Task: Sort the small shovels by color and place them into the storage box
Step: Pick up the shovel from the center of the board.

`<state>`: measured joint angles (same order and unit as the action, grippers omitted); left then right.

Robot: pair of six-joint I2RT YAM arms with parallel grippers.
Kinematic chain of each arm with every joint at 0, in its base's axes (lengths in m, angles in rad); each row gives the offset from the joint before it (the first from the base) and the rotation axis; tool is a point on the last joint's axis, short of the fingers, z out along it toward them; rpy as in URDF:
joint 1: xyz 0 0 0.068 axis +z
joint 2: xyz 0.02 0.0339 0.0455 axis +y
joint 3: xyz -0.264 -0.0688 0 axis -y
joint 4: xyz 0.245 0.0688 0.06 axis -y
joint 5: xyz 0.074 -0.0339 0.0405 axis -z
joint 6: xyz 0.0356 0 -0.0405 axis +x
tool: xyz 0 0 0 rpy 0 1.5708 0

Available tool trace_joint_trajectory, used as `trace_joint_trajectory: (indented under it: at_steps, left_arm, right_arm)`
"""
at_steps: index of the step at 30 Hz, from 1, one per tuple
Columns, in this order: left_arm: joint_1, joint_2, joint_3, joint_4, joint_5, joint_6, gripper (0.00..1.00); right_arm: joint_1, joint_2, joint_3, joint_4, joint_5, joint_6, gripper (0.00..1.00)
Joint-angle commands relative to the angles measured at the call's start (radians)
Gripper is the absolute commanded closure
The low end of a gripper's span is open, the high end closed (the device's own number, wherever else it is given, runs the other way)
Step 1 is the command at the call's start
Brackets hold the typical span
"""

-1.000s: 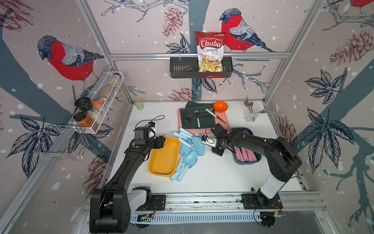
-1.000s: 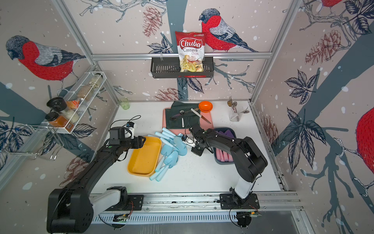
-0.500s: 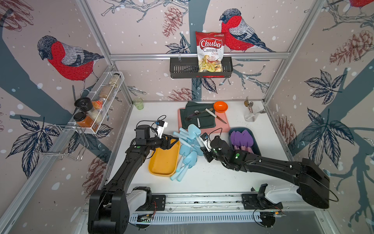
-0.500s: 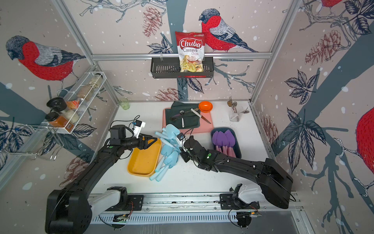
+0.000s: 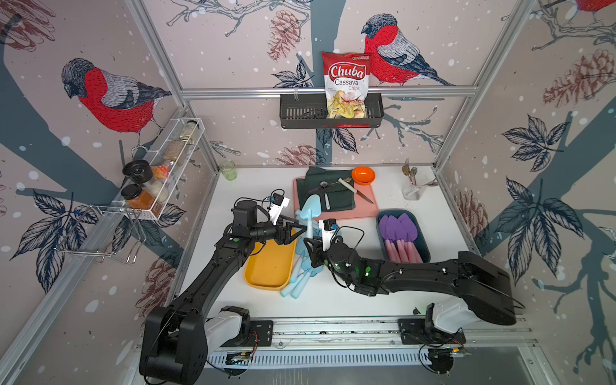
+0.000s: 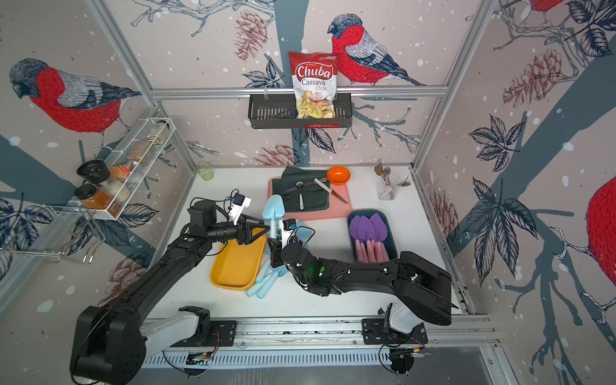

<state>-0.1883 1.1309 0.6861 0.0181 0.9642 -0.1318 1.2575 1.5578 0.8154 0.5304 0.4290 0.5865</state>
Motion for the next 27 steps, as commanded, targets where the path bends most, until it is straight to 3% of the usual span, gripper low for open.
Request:
trace_joint_trajectory:
  at_steps: [1, 5, 9, 13, 14, 16, 18, 21, 27]
  left_arm:
    - [-0.009, -0.009, -0.01, 0.076, 0.037, -0.032, 0.34]
    - [-0.019, -0.011, -0.016, 0.067, 0.01, -0.025, 0.41]
    - [-0.023, -0.011, -0.014, 0.069, 0.01, -0.026, 0.64]
    - [-0.023, -0.016, -0.014, 0.074, 0.038, -0.031, 1.0]
    - [-0.023, -0.019, -0.014, 0.073, 0.047, -0.029, 1.0]
    - [-0.023, -0.023, -0.008, 0.073, 0.078, -0.025, 1.0]
    - [-0.023, -0.022, -0.004, 0.085, 0.114, -0.039, 1.0]
    - [-0.023, -0.015, -0.006, 0.149, 0.17, -0.103, 1.0]
    - [-0.023, 0.006, -0.03, 0.336, 0.241, -0.29, 1.0]
  right_arm:
    - [0.005, 0.028, 0.023, 0.118, -0.023, 0.05, 1.0]
    - [0.012, 0.053, 0.035, 0.162, -0.043, 0.044, 1.0]
    - [0.013, 0.071, 0.047, 0.167, -0.072, 0.034, 1.0]
    - [0.011, 0.067, 0.037, 0.172, -0.081, 0.016, 0.98]
    - [0.01, 0.06, 0.03, 0.177, -0.081, 0.005, 0.93]
    - [0.004, 0.037, -0.008, 0.21, -0.083, -0.013, 0.67]
    - [-0.005, 0.013, -0.064, 0.285, -0.121, -0.032, 0.54]
    - [-0.013, -0.016, -0.132, 0.405, -0.199, -0.053, 0.48]
    - [-0.015, -0.013, -0.173, 0.546, -0.344, -0.073, 0.46]
